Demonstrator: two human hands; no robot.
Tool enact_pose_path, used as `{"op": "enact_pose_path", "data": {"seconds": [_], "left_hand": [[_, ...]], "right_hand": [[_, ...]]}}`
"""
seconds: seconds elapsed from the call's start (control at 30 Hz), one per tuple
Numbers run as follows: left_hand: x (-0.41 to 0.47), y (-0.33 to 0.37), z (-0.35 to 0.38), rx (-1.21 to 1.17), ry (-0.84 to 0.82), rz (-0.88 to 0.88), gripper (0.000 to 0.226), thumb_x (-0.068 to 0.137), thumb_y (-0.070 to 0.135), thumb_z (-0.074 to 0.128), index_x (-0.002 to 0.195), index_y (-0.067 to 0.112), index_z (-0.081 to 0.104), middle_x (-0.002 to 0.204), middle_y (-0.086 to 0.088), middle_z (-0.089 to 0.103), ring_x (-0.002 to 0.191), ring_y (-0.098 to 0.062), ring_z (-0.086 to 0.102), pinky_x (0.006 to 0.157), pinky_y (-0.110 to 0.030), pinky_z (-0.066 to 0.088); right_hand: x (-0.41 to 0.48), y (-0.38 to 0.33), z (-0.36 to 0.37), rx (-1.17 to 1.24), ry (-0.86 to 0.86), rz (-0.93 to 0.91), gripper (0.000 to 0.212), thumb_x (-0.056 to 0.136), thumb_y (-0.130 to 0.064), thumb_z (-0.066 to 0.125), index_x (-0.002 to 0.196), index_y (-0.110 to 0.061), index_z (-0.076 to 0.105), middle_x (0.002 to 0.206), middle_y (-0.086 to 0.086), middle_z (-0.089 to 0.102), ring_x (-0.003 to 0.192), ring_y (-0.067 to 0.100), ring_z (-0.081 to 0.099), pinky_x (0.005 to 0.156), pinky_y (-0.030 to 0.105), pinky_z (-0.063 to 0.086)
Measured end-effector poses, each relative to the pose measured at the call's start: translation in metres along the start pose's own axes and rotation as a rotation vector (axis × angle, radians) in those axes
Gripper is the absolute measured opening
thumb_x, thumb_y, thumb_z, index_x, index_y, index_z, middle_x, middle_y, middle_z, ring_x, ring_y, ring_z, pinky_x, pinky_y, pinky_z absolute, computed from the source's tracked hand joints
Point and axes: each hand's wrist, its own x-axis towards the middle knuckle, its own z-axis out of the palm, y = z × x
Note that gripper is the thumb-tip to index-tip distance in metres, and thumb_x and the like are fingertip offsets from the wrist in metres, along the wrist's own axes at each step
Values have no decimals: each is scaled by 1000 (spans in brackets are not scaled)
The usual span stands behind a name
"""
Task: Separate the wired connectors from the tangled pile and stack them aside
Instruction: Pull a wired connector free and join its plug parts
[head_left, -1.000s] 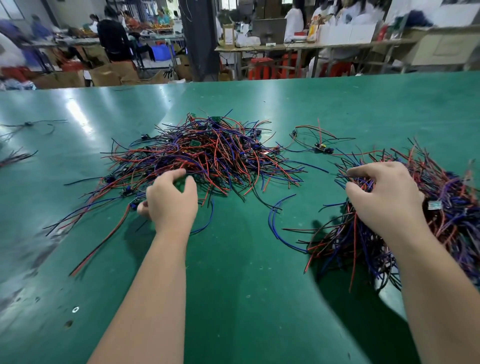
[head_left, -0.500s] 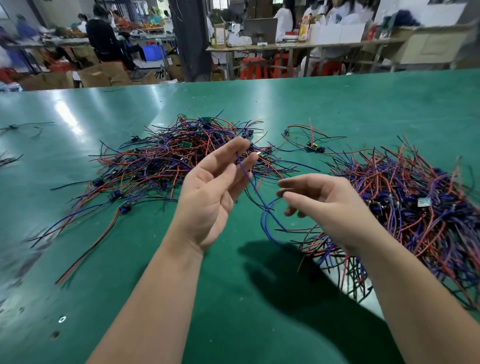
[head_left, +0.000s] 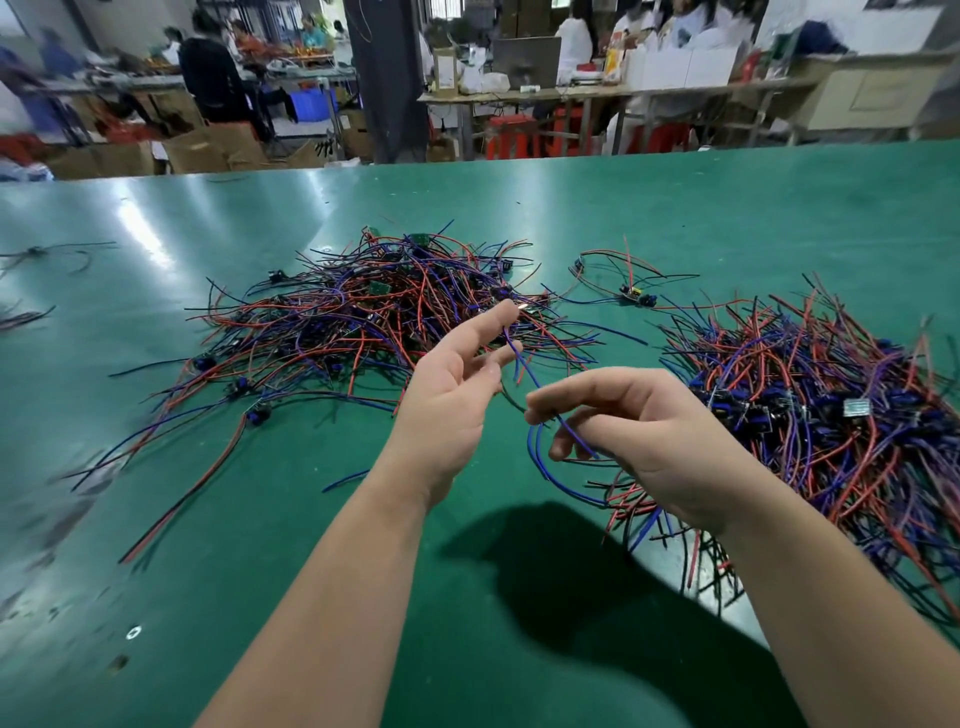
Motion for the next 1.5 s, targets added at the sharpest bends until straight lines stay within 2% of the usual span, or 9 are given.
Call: {"op": "enact_pose_path", "data": {"seconds": [0.23, 0.4, 0.53, 0.63, 0.9, 1.07, 1.17, 1.3, 1.5], "left_hand": [[11, -20, -34, 684, 242, 0, 57, 85, -10, 41, 133, 20, 51, 132, -2, 52, 125, -14, 45, 110, -27, 30], [12, -36, -73, 1085, 429, -498, 46, 89, 20, 52, 133, 31, 47, 151, -11, 26, 138, -29, 18, 109, -46, 22], [13, -44, -79, 1093, 380, -596, 43, 92, 27, 50, 135, 33, 46, 150, -6, 32, 138, -28, 23, 111, -48, 19], [16, -46, -80, 1133, 509, -478, 38, 93, 28, 48, 130, 31, 52, 133, -1, 50, 123, -25, 39, 100, -45, 25], [15, -18, -59, 765, 702, 106, 17, 89, 15, 57, 102, 14, 67, 103, 2, 62, 104, -17, 49, 90, -33, 37], [-3, 11, -18, 777, 482, 707, 24, 82, 12, 57, 104, 11, 67, 102, 3, 62, 105, -16, 52, 97, -32, 37], [-17, 12, 17, 780, 201, 778, 23, 78, 18, 60, 99, 16, 70, 101, 3, 67, 104, -16, 56, 95, -38, 41], [-29, 6, 38, 733, -38, 783, 22, 77, 22, 61, 96, 16, 70, 101, 1, 67, 104, -20, 58, 92, -41, 42], [-28, 2, 32, 389, 69, 746, 47, 85, 22, 50, 131, 21, 40, 127, -3, 52, 115, -22, 52, 94, -35, 41]], "right_hand": [[9, 1, -15, -368, 248, 111, 47, 79, 10, 44, 79, -27, 73, 74, -9, 73, 60, 19, 65, 55, 22, 43], [43, -13, -40, -607, 183, 319, 41, 77, 4, 44, 74, -23, 75, 72, -5, 73, 56, 6, 62, 54, 22, 46], [73, -23, -61, -833, 183, 311, 60, 86, -3, 50, 139, -31, 46, 129, 0, 59, 75, 14, 58, 61, 24, 42], [72, -22, -64, -855, 130, 269, 82, 90, -17, 60, 148, -45, 9, 155, -8, 27, 112, 22, 55, 69, 25, 43], [30, 6, -32, -460, 204, 64, 35, 89, -7, 60, 106, -37, 63, 111, -14, 65, 98, 11, 63, 81, 29, 53], [17, 15, -15, -217, 156, 15, 52, 86, 4, 62, 116, -38, 56, 108, 8, 65, 85, 19, 63, 84, 32, 52], [16, 14, -6, 99, 54, -54, 71, 80, 4, 65, 137, -29, 41, 107, 17, 60, 82, 15, 57, 81, 25, 51], [13, 12, -5, 67, 166, -121, 56, 81, 26, 45, 122, -10, 58, 111, 33, 59, 93, 17, 57, 83, 20, 49], [14, 16, -7, 95, 248, -147, 27, 91, -15, 52, 113, -4, 63, 93, 16, 70, 87, 22, 65, 77, 38, 49]]}}
